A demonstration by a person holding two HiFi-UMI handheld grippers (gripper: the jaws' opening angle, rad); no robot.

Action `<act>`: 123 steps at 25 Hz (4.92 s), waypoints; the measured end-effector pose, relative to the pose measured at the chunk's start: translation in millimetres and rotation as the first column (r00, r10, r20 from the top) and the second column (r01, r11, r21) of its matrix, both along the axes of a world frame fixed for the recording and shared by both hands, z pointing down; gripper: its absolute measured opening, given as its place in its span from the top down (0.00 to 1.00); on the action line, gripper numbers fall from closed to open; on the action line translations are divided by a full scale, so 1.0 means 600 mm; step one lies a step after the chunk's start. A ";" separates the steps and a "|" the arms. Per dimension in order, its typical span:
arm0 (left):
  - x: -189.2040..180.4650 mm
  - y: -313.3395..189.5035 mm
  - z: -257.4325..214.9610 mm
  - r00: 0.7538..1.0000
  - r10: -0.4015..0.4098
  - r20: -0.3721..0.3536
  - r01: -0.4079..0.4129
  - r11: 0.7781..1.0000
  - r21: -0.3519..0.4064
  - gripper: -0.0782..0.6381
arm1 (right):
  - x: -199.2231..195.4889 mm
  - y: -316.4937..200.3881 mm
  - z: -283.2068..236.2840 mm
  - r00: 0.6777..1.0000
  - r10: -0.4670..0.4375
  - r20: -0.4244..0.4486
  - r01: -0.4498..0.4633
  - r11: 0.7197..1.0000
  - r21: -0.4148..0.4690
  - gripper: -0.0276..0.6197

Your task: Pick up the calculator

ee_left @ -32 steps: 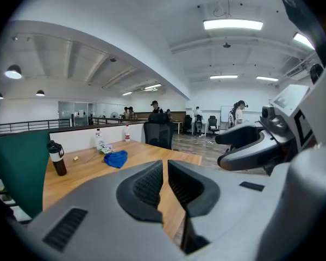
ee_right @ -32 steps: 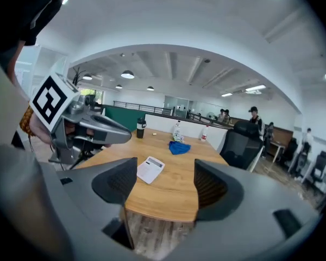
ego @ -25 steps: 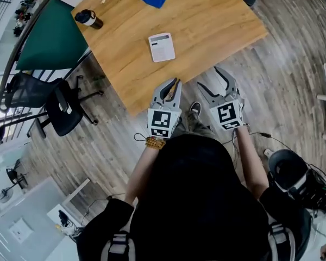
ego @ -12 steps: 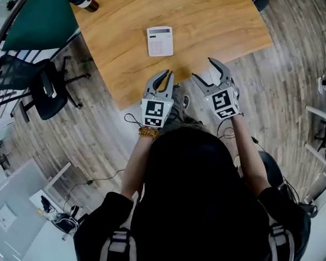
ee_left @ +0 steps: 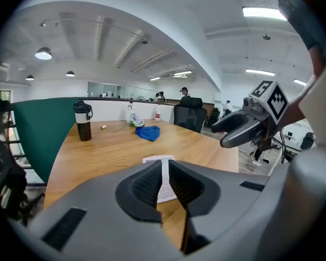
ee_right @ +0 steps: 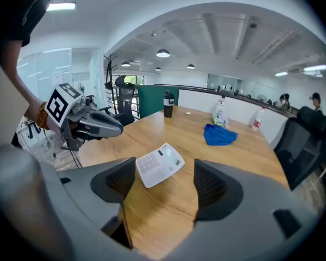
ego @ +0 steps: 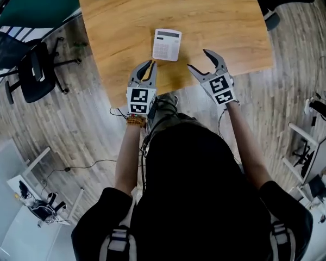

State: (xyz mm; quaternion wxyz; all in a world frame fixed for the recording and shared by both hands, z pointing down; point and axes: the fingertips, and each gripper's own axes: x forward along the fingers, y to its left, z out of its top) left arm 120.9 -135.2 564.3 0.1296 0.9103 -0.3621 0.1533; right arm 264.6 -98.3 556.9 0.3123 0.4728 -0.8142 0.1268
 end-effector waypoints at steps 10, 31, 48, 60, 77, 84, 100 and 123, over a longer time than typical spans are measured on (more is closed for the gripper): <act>-0.040 -0.060 0.067 0.988 -0.142 -0.053 0.132 0.978 -0.162 0.82 | 0.003 -0.089 0.066 0.998 -0.057 0.009 0.058 0.995 -0.078 0.41; -0.033 -0.059 0.236 0.979 -0.206 -0.014 0.171 0.848 -0.502 0.68 | 0.032 -0.185 0.209 0.976 -0.149 0.157 0.181 0.960 -0.216 0.44; 0.006 -0.080 0.253 0.989 -0.136 -0.055 0.078 0.805 -0.588 0.68 | 0.001 -0.217 0.273 0.961 -0.032 0.275 0.124 0.937 -0.326 0.46; 0.012 -0.074 0.268 0.994 -0.104 -0.021 0.069 0.787 -0.613 0.73 | -0.028 -0.199 0.287 0.964 0.000 0.267 0.119 0.895 -0.429 0.50; 0.007 -0.069 0.279 0.997 -0.060 -0.053 0.011 0.760 -0.650 0.77 | -0.048 -0.189 0.295 0.958 0.065 0.280 0.096 0.844 -0.527 0.59; 0.005 -0.069 0.280 0.997 -0.062 -0.051 0.014 0.755 -0.656 0.77 | -0.038 -0.159 0.286 0.949 0.049 0.312 0.153 0.794 -0.588 0.66; 0.008 -0.074 0.280 0.995 -0.063 -0.074 -0.004 0.733 -0.680 0.77 | -0.021 -0.132 0.295 0.961 -0.138 0.239 0.259 0.751 -0.607 0.61; 0.013 -0.071 0.281 0.996 -0.060 -0.073 -0.005 0.740 -0.673 0.77 | -0.091 -0.180 0.301 0.929 -0.256 0.265 0.368 0.678 -0.636 0.60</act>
